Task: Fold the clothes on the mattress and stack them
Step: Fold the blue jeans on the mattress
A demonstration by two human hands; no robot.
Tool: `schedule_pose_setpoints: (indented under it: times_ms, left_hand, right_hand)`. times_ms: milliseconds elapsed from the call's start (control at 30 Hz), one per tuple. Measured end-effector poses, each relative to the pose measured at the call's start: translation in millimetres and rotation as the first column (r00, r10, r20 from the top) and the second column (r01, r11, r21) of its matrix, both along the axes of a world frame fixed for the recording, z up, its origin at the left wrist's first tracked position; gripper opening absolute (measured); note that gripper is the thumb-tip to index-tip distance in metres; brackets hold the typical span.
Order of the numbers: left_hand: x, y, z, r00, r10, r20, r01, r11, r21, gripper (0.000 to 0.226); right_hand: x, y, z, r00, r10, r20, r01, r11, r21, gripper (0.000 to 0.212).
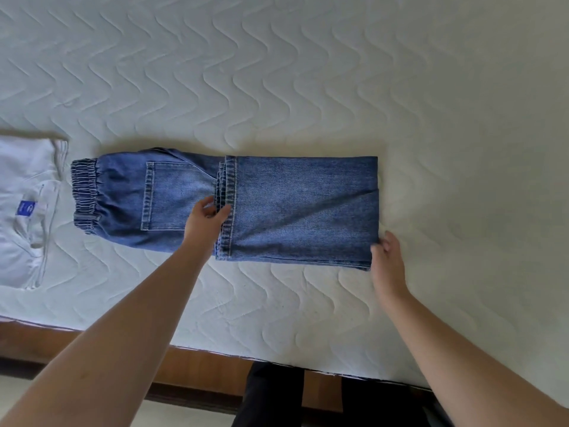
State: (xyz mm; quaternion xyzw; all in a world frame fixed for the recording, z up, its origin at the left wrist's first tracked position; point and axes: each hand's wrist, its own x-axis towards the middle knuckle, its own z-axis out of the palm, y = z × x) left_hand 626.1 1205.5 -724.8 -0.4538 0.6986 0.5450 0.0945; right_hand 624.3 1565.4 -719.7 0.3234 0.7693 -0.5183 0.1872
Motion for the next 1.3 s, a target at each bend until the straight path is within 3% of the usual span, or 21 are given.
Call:
schedule_pose_setpoints:
  times_ms: [133,267,367,533,767,1033,1133,1200,1300]
  left_hand:
    - [-41.3,3.4,1.5,0.999,-0.048,0.005,0.048,0.987,-0.151,0.055]
    - [-74.1,4.9,-2.5,0.992,-0.041,0.119,0.069,0.968,-0.241,0.061]
    - [-84.2,2.9,-3.7,0.987,-0.003,0.161,0.045,0.964,-0.261,0.066]
    - [-85.2,1.4,-5.8,0.979,-0.086,0.184,0.13,0.962,-0.241,0.037]
    - [-85.2,30.1,0.8,0.966,-0.192,0.171,0.221,0.96,-0.174,0.034]
    - [-100.7,124.5,1.9,0.884,-0.451,0.124,0.458,0.888,-0.034,0.035]
    - [-104.9,159.0,1.2,0.787,-0.608,0.106,0.61,0.792,0.018,0.038]
    - [-107.9,176.0,-1.3,0.772,-0.624,0.124,0.63,0.777,-0.013,0.035]
    - [-115.5,188.6,-1.0,0.776,-0.593,0.215,0.624,0.773,-0.116,0.034]
  right_hand:
    - [-53.1,-0.7,2.7,0.981,0.188,0.046,-0.191,0.978,0.083,0.041]
    - [-93.6,-1.1,0.4,0.965,0.245,0.092,-0.247,0.969,0.01,0.044]
    - [-105.2,-5.1,-3.4,0.975,0.21,0.07,-0.207,0.977,-0.041,0.042]
    - [-98.3,-6.8,-11.4,0.989,0.142,0.037,-0.141,0.99,-0.032,0.024]
    - [-76.4,25.3,-18.3,1.0,0.024,-0.012,-0.024,0.999,0.045,0.028]
    - [-71.4,132.0,-14.4,0.995,-0.076,-0.061,0.085,0.983,0.162,0.028]
    - [-69.5,179.1,-7.9,0.96,-0.253,-0.12,0.274,0.937,0.218,0.03]
    - [-65.9,216.5,-4.0,0.918,-0.371,-0.139,0.395,0.886,0.244,0.032]
    - [-57.4,256.2,1.9,0.968,-0.249,-0.025,0.249,0.946,0.207,0.028]
